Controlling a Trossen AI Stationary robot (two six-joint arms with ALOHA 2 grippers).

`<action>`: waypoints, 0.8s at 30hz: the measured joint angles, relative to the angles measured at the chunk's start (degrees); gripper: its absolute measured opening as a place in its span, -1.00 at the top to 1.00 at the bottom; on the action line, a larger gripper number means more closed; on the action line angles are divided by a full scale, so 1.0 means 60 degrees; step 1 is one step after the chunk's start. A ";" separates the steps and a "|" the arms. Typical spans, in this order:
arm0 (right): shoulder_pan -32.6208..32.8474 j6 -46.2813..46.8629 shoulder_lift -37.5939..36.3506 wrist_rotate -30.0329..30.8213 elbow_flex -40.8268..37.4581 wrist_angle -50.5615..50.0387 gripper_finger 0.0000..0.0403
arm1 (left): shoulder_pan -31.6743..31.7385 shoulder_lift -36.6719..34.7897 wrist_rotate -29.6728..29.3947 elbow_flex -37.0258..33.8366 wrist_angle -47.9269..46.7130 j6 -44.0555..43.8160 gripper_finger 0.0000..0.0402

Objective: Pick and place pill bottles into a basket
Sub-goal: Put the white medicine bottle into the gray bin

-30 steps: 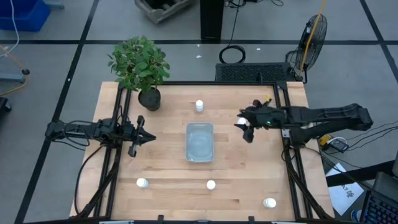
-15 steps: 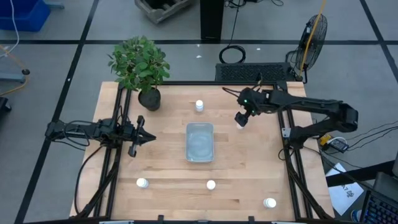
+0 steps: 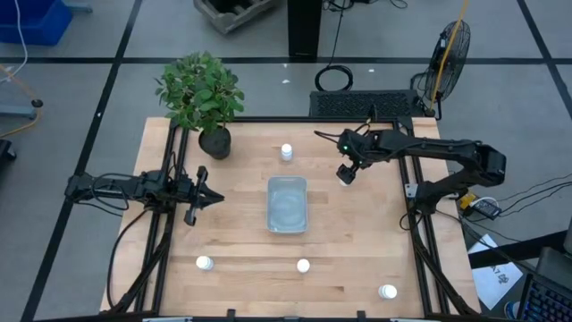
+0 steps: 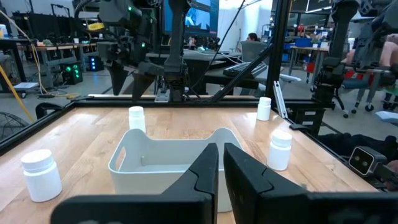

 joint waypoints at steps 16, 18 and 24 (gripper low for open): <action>0.0313 0.0313 0.0208 -0.0230 -0.0324 0.0314 -0.76 | -0.0001 0.0003 0.0000 0.0000 0.0000 -0.0002 0.85; 0.0313 0.0321 0.0226 -0.0237 -0.0572 0.0399 -0.76 | -0.0002 0.0003 0.0000 0.0000 -0.0001 -0.0004 0.85; 0.0310 0.0386 0.0219 -0.0252 -0.1195 0.0798 -0.76 | -0.0001 0.0003 0.0000 0.0000 0.0000 -0.0002 0.85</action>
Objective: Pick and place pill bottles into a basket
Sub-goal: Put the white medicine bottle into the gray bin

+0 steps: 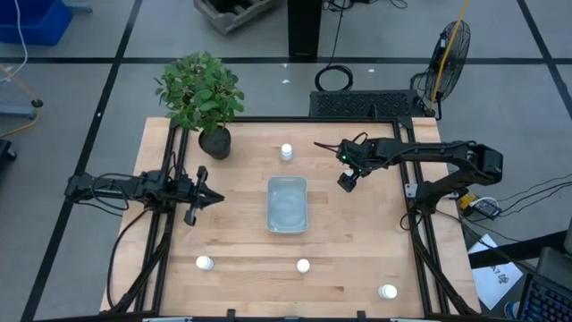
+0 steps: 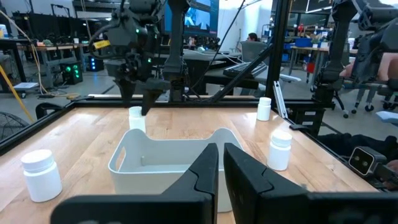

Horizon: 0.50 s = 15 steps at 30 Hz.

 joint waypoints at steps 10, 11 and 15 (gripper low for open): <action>0.0000 -0.0160 -0.0004 -0.0732 -0.0153 0.0728 -0.71 | 0.0000 0.0000 0.0000 0.0000 0.0000 0.0002 0.85; 0.0003 -0.0160 -0.0004 -0.0753 -0.0153 0.0749 -0.69 | 0.0000 0.0000 0.0000 0.0000 -0.0002 0.0002 0.85; 0.0000 -0.0157 -0.0004 -0.0753 -0.0153 0.0739 -0.59 | -0.0001 0.0000 0.0000 0.0000 -0.0004 0.0002 0.85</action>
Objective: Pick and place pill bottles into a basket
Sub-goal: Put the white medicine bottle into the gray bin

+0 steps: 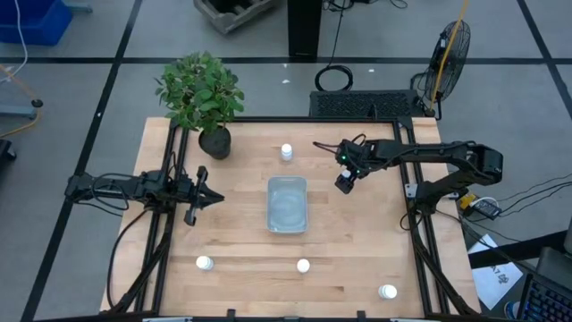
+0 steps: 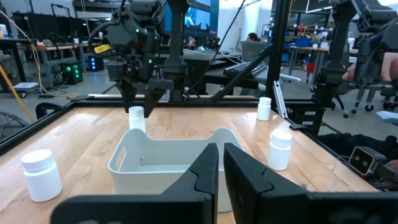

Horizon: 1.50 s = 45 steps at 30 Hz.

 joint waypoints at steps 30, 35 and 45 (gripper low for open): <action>-0.0003 0.0007 -0.0011 -0.0251 0.0000 -0.0168 0.22 | 0.0000 0.0000 0.0000 0.0000 0.0002 0.0000 0.85; -0.0002 0.0007 -0.0011 -0.0253 0.0000 -0.0048 0.21 | 0.0003 -0.0001 0.0000 0.0000 0.0002 0.0000 0.85; 0.0000 -0.0025 -0.0527 -0.0255 0.0000 0.0803 0.23 | 0.0000 0.0000 0.0000 0.0000 0.0004 0.0000 0.85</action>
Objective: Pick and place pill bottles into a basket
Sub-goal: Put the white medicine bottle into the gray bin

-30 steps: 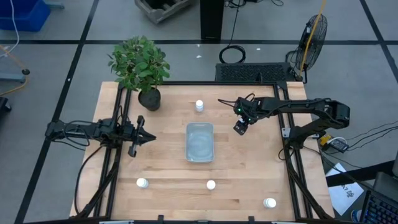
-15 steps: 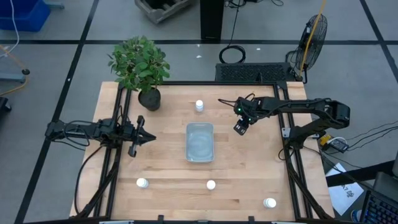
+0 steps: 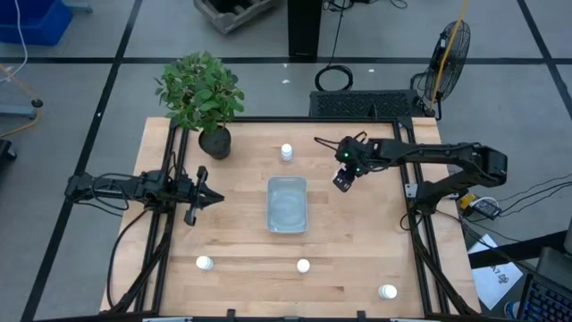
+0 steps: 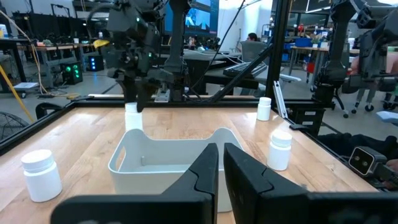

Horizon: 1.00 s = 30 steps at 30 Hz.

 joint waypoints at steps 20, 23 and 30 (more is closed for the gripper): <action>0.1354 -0.0849 -0.0850 -0.0452 0.0000 0.4613 0.24 | 0.0000 -0.0001 0.0000 0.0000 -0.0002 -0.0004 0.85; 0.1763 -0.1164 -0.0846 -0.0440 0.0027 0.5255 0.26 | 0.0002 -0.0002 0.0000 0.0000 -0.0001 -0.0003 0.85; 0.2514 -0.1829 -0.0635 0.0351 0.0904 0.4984 0.25 | 0.0000 -0.0004 0.0000 0.0000 0.0000 -0.0001 0.85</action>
